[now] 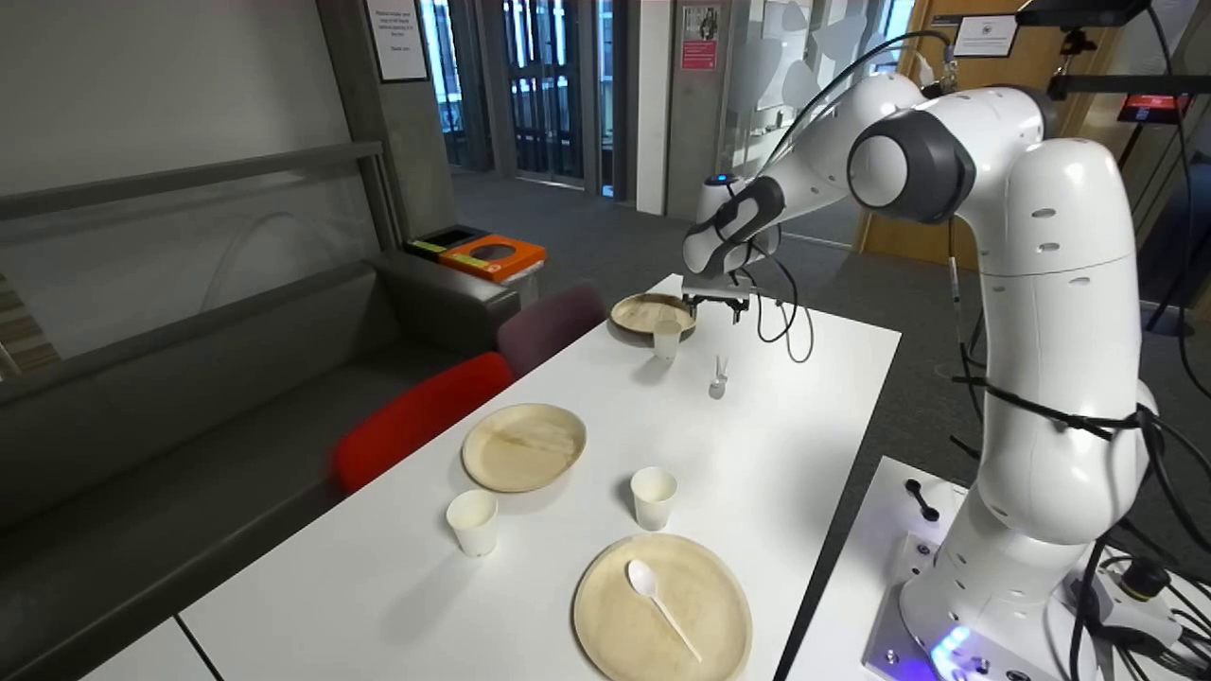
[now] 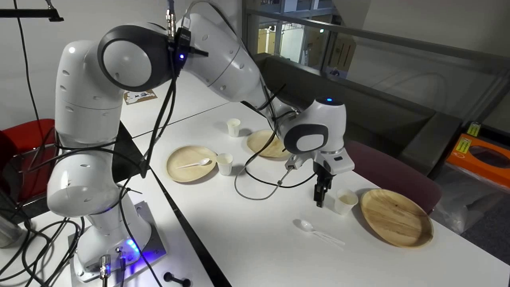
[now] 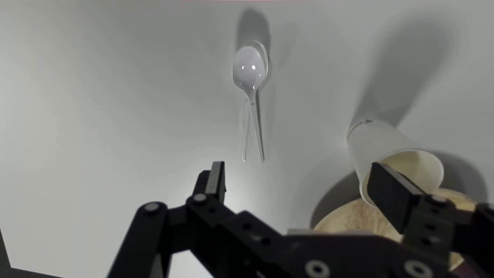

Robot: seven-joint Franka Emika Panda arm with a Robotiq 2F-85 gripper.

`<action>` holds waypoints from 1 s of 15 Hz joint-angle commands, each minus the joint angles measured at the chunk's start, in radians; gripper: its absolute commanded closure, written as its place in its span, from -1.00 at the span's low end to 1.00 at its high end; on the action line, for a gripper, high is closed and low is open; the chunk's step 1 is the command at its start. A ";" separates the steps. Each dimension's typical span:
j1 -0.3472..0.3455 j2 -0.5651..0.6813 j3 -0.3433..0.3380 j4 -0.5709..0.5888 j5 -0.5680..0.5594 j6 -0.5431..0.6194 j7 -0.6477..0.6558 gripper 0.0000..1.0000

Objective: Put one spoon on the left plate

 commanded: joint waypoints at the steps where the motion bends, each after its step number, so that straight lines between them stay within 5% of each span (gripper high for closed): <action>1: 0.048 0.108 -0.035 0.076 -0.022 -0.042 0.061 -1.00; 15: 0.004 0.337 -0.037 0.342 0.000 -0.243 -0.018 -1.00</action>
